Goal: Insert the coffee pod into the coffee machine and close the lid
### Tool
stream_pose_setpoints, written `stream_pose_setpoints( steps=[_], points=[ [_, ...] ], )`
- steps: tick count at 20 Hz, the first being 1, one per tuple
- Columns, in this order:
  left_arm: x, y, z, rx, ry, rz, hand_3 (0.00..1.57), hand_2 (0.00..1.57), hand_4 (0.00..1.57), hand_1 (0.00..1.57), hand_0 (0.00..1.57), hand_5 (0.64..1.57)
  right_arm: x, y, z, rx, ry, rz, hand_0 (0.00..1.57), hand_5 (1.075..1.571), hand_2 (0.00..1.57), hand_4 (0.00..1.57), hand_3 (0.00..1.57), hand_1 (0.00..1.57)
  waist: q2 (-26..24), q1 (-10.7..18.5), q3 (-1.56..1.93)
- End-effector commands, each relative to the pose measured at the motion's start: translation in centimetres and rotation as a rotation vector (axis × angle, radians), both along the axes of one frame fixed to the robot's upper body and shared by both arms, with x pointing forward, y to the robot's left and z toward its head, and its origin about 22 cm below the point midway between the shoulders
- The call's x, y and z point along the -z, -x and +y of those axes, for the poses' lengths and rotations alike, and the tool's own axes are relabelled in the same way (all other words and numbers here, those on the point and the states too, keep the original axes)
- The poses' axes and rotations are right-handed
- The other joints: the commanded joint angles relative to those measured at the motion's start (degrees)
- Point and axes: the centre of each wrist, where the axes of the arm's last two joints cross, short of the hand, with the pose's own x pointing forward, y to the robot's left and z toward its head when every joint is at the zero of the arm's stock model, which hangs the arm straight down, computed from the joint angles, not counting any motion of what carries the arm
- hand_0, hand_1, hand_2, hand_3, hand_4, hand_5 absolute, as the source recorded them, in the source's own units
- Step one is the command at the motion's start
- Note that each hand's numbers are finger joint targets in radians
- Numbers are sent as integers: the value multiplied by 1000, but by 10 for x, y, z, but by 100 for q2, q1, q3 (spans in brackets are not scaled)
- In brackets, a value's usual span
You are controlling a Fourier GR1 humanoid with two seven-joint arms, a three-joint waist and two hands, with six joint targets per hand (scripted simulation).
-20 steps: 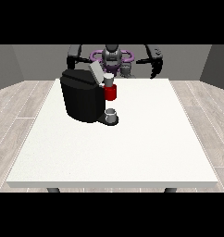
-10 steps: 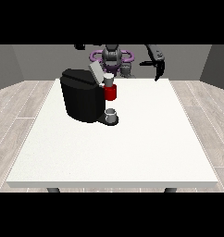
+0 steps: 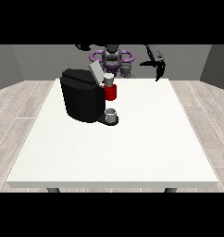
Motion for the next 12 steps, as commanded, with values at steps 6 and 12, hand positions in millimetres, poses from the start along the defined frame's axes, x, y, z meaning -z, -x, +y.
stream_pose_setpoints(
  steps=[6, 12],
  points=[
    [-22, -9, -25, 63, 1, -141, 0, 0, 356, 0, 0, 1571, -30, -45, 6, 99, 96, -86, 0, 1571, 0, 208, 0, 0, 690, 472, 1],
    [-38, -9, -19, 107, -1, -148, 0, 0, 378, 0, 0, 1571, -30, -74, -12, 183, 77, -68, 0, 1571, 0, 353, 0, 0, 911, 701, 2]
  ],
)
